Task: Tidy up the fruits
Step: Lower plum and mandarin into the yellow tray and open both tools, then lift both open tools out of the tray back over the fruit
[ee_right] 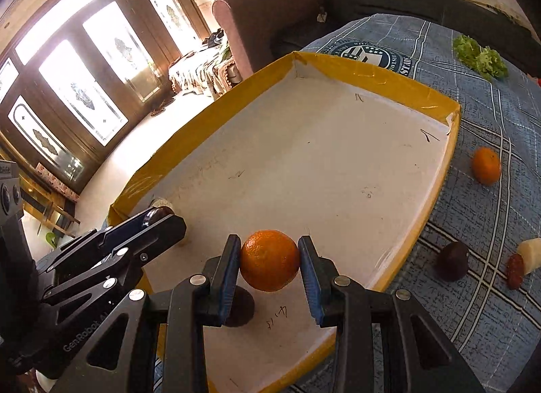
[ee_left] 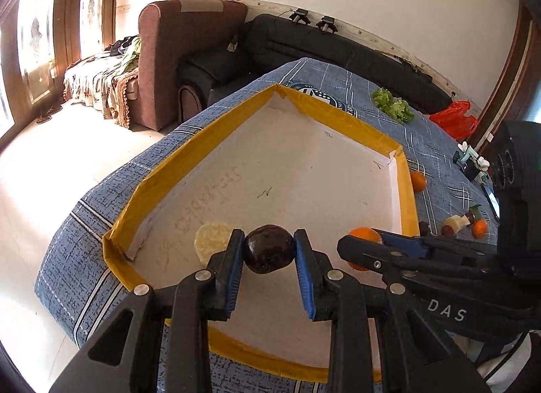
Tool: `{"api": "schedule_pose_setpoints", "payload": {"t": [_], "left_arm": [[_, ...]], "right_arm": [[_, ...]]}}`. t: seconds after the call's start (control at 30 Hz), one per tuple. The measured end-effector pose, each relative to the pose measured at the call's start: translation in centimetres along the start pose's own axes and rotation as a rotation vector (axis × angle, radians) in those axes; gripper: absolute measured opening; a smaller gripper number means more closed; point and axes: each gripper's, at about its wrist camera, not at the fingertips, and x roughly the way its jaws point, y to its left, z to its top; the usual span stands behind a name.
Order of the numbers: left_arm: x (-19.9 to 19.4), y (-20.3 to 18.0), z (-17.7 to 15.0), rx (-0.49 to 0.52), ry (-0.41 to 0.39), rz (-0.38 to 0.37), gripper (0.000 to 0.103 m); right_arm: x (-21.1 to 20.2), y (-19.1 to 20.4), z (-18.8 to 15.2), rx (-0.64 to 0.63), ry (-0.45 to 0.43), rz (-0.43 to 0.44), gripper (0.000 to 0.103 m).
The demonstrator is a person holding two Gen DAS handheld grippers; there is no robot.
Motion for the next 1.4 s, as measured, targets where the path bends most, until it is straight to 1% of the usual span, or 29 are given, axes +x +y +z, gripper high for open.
{"api": "schedule_pose_setpoints", "payload": {"t": [0.03, 0.07, 0.1, 0.13, 0.2, 0.27, 0.4, 0.53, 0.63, 0.67, 0.77, 0.9, 1.03, 1.2, 1.4], "left_arm": [[0.0, 0.1, 0.0, -0.005, 0.000, -0.004, 0.029], [-0.1, 0.3, -0.1, -0.012, 0.000, -0.013, 0.034], [-0.2, 0.4, -0.1, -0.022, 0.000, -0.033, 0.040], [-0.2, 0.4, 0.0, -0.028, 0.001, -0.045, 0.044], [-0.4, 0.5, 0.0, -0.038, -0.002, -0.020, 0.056], [-0.8, 0.9, 0.0, -0.059, -0.007, -0.022, 0.061], [-1.9, 1.9, 0.2, -0.109, -0.021, -0.024, 0.064], [-3.1, 2.0, 0.3, -0.129, -0.041, -0.018, 0.067], [-3.8, 1.2, 0.2, -0.114, -0.048, -0.003, 0.070], [-4.1, 0.9, 0.2, -0.105, -0.049, 0.005, 0.072], [-4.7, -0.2, -0.1, -0.086, -0.051, 0.005, 0.076], [-5.8, -2.7, -0.4, -0.033, -0.064, 0.025, 0.081], [-6.7, -4.9, -0.7, 0.019, -0.074, 0.019, 0.081], [-7.6, -8.1, -1.4, 0.102, -0.097, 0.057, 0.081], [-8.6, -10.9, -2.2, 0.186, -0.128, 0.087, 0.081]], "right_arm": [[0.2, 0.1, 0.2, 0.004, 0.002, 0.000, 0.039], [0.2, 0.1, 0.2, 0.004, -0.001, -0.003, 0.039], [0.2, 0.2, 0.3, 0.001, -0.005, -0.006, 0.040], [0.1, 0.3, 0.1, 0.001, -0.007, -0.007, 0.040], [-0.1, 0.4, 0.2, 0.009, -0.016, -0.016, 0.041], [-0.5, 0.3, 0.1, 0.020, -0.027, -0.007, 0.041], [-2.0, 0.2, 0.1, 0.024, -0.062, -0.010, 0.045], [-3.7, -0.2, -0.1, 0.045, -0.095, -0.002, 0.049], [-5.0, -0.7, -0.6, 0.063, -0.119, -0.005, 0.050], [-5.4, -0.9, -0.8, 0.071, -0.126, -0.005, 0.050], [-6.9, -1.8, -1.4, 0.102, -0.152, -0.006, 0.052], [-8.8, -3.3, -2.4, 0.138, -0.184, -0.016, 0.055], [-10.8, -4.7, -4.0, 0.164, -0.209, -0.035, 0.057], [-13.0, -6.6, -5.8, 0.205, -0.237, -0.056, 0.059], [-15.2, -9.2, -7.9, 0.259, -0.271, -0.073, 0.060]]}}
